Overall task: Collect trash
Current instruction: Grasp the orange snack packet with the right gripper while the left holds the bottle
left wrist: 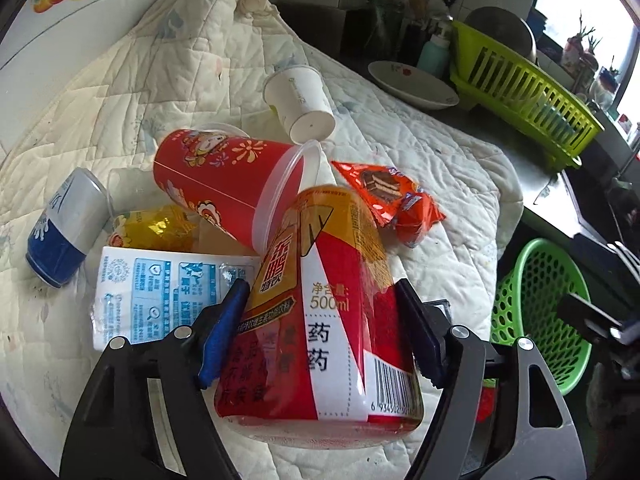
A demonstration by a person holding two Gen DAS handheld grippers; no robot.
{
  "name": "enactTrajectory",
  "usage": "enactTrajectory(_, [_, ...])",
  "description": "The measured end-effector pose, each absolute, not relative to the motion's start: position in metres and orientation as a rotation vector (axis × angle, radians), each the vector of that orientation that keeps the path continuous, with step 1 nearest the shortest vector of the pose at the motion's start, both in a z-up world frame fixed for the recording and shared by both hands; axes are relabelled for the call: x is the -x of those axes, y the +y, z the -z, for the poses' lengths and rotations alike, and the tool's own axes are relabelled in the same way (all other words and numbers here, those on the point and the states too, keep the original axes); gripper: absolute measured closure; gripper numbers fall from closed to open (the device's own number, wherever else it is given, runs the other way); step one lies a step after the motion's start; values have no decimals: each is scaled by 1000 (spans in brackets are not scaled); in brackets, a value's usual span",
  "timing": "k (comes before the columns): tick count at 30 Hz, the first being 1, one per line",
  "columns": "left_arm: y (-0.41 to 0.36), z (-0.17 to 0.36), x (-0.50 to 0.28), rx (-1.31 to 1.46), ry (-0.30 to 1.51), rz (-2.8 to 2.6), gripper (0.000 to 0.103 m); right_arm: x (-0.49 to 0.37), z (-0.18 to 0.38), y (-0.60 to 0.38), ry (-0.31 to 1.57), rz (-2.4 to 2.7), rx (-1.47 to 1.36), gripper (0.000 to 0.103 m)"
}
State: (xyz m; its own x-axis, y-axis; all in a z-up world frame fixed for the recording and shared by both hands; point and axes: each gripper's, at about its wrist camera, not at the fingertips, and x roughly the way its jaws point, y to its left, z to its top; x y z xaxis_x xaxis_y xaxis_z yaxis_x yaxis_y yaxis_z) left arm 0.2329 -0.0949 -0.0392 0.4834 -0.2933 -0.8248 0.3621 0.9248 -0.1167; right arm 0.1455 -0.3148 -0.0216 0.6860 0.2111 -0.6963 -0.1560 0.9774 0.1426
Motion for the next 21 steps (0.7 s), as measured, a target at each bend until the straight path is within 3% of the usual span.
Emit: enactTrajectory(21, [-44, -17, -186, 76, 842, 422, 31, -245, 69, -279, 940, -379, 5, 12])
